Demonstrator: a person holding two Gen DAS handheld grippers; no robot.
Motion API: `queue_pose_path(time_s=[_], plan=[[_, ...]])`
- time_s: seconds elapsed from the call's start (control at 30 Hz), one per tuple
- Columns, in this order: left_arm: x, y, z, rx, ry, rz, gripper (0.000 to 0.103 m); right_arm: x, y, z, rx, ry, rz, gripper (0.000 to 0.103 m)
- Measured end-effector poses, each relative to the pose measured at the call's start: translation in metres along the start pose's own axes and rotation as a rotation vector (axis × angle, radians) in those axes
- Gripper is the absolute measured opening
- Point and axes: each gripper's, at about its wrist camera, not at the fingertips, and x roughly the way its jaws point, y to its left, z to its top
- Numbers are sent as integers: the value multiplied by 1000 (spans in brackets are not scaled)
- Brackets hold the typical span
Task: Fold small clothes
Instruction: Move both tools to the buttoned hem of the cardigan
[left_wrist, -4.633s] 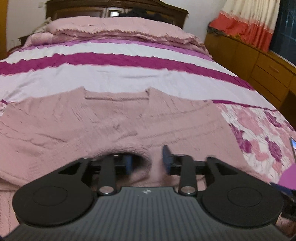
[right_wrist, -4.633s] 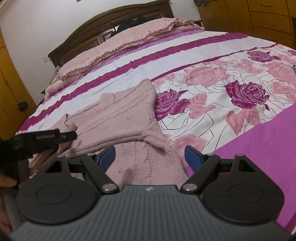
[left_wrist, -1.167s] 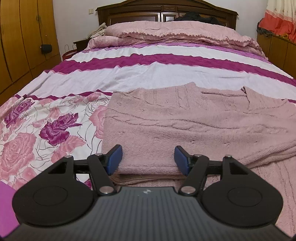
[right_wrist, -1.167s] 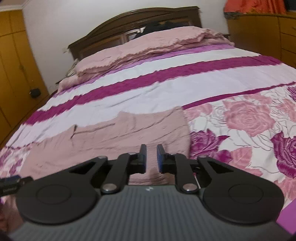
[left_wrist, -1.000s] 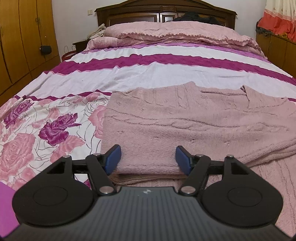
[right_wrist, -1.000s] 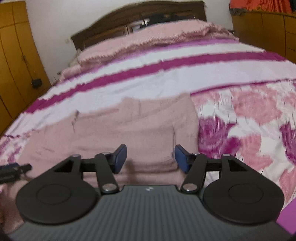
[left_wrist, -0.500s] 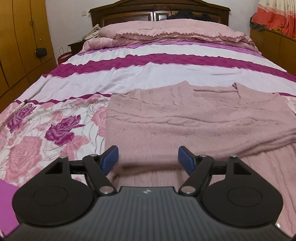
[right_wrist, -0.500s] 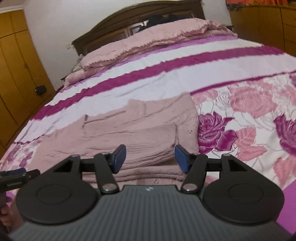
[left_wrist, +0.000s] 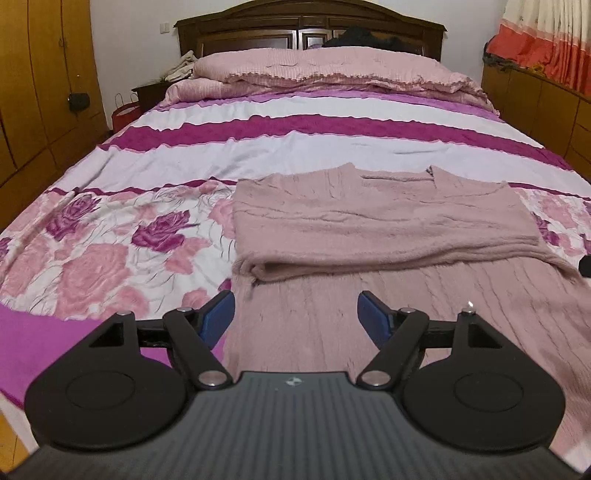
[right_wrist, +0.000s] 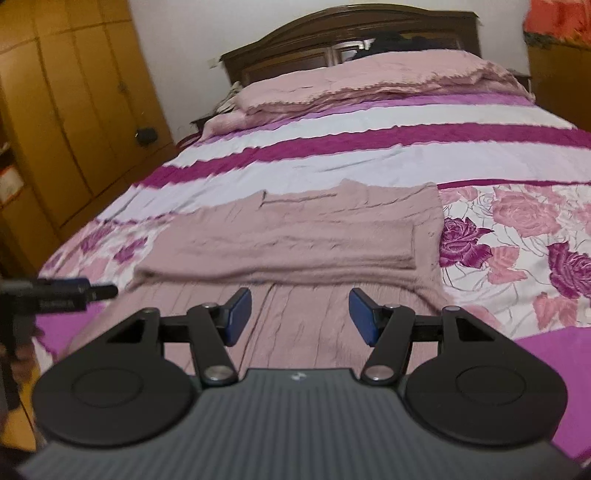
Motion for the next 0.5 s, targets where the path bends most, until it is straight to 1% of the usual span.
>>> queue_pose_path(time_s=[0.07,0.2,0.27,0.33,0.5], plan=[[-15,-2,-8,9,2,-8,82,-11,5,-8,-37,17,5,61],[-43,-9,-28,55,-4,-17,86,-30,17,-27,-160,69,13,61],[-52,-15,-38,94,9,-49,87,-39,24,-37,-215,82,6,61],[-60,-21,-48,138,27,-82,87,-48,29,-46,-247,95,3,61],[-79,-29,-70,213,55,-123,87,-58,35,-65,-275,135,-3,61]])
